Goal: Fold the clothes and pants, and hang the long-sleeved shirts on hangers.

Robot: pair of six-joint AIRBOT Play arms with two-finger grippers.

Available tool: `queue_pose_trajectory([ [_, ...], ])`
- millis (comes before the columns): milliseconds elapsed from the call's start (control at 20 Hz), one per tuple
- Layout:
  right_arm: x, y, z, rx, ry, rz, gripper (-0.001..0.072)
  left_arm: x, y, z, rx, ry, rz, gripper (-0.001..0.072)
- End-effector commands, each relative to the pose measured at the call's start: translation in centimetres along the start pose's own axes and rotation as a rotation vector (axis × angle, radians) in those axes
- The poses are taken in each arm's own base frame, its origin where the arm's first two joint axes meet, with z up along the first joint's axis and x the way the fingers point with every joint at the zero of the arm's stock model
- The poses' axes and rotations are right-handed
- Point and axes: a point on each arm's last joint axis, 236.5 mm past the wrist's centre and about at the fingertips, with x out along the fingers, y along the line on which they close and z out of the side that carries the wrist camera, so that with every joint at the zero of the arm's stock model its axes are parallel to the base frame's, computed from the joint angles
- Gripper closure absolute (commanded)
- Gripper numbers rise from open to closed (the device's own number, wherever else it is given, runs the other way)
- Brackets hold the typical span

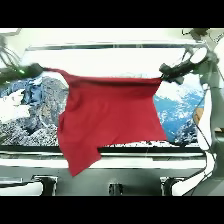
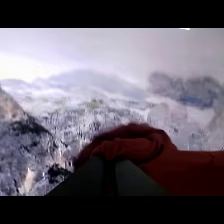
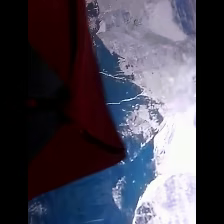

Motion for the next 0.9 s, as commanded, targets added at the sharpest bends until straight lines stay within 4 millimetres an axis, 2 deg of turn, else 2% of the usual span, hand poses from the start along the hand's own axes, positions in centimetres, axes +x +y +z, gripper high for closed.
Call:
queue_pose_trajectory([
  [0,4.4,-1.5,-2.0,0.090,0.112,-0.021,0.0677,5.1,1.7,-7.4,-0.123,0.240,-0.029,0.0681],
  [100,4.2,-1.6,-1.5,0.076,0.092,-0.023,0.0676,5.2,1.7,-8.4,-0.176,0.277,-0.030,0.0678],
  [150,3.4,-2.2,-0.7,0.069,0.064,-0.040,0.0675,4.7,1.7,-8.3,-0.195,0.288,-0.033,0.0642],
  [200,2.1,-2.9,0.1,0.059,0.038,-0.059,0.0648,3.6,1.7,-8.1,-0.196,0.312,-0.046,0.0485],
  [250,0.2,-4.3,0.9,0.064,0.012,-0.086,0.0510,1.9,2.0,-8.0,-0.198,0.356,-0.061,0.0207],
  [300,-2.0,-6.4,1.3,0.061,0.010,-0.112,0.0371,-0.3,3.0,-8.2,-0.214,0.417,-0.053,0.0052],
  [350,-4.2,-9.1,0.6,0.077,0.052,-0.149,0.0337,-2.6,4.9,-9.4,-0.244,0.497,-0.011,0.0052],
  [400,-5.9,-12.1,-0.8,0.102,0.117,-0.198,0.0298,-5.3,7.2,-11.5,-0.293,0.600,0.049,0.0084],
  [450,-7.4,-15.3,-3.0,0.126,0.217,-0.261,0.0282,-7.7,9.1,-13.9,-0.337,0.694,0.098,0.0161],
  [500,-8.4,-17.6,-5.5,0.131,0.323,-0.300,0.0277,-9.7,10.6,-16.5,-0.385,0.762,0.140,0.0187],
  [550,-8.8,-18.8,-7.5,0.136,0.397,-0.310,0.0221,-10.7,11.3,-18.9,-0.414,0.789,0.141,0.0187],
  [600,-8.8,-19.3,-9.1,0.150,0.441,-0.303,0.0205,-11.1,11.6,-21.6,-0.452,0.797,0.133,0.0186],
  [700,-7.8,-19.4,-11.2,0.139,0.466,-0.285,0.0201,-10.5,10.6,-26.4,-0.511,0.779,0.060,0.0185],
  [800,-6.8,-18.3,-12.8,0.135,0.482,-0.222,0.0201,-8.9,8.7,-29.2,-0.566,0.740,-0.052,0.0177],
  [850,-6.5,-17.9,-13.5,0.140,0.496,-0.199,0.0201,-8.1,8.0,-29.9,-0.578,0.722,-0.096,0.0177],
])
